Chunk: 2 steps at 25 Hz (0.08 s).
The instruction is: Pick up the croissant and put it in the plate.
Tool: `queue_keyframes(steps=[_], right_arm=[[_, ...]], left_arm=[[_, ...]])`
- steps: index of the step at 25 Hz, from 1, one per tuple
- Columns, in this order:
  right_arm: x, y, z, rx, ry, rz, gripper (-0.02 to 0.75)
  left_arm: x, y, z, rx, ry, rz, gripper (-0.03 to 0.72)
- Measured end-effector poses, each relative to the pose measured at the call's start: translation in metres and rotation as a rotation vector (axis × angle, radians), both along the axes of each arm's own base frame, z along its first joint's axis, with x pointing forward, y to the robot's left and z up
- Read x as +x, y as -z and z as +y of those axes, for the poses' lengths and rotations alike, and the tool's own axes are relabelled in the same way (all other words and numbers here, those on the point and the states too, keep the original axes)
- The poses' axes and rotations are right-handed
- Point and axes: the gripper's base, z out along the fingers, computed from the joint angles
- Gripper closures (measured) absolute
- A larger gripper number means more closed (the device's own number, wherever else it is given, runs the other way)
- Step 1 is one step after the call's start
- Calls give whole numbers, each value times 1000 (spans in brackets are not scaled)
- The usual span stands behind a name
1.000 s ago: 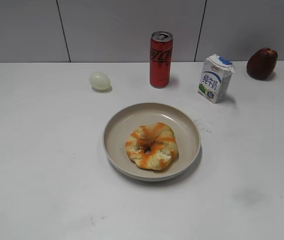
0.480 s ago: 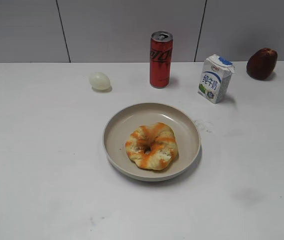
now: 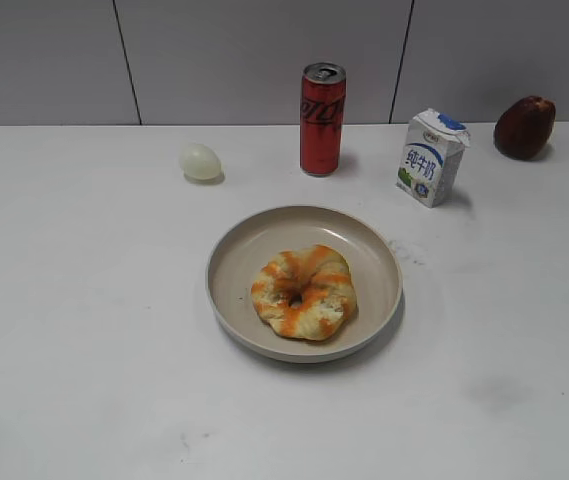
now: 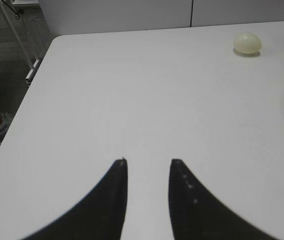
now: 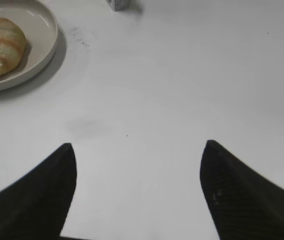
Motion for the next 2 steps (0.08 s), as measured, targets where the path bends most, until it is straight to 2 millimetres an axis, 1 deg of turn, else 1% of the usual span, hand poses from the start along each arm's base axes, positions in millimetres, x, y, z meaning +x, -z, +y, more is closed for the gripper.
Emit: queue_keyframes(steps=[2], right_arm=[[-5,-1,0,6,2,-41,158]], left_arm=[[0,0,0,0,0,0,461]])
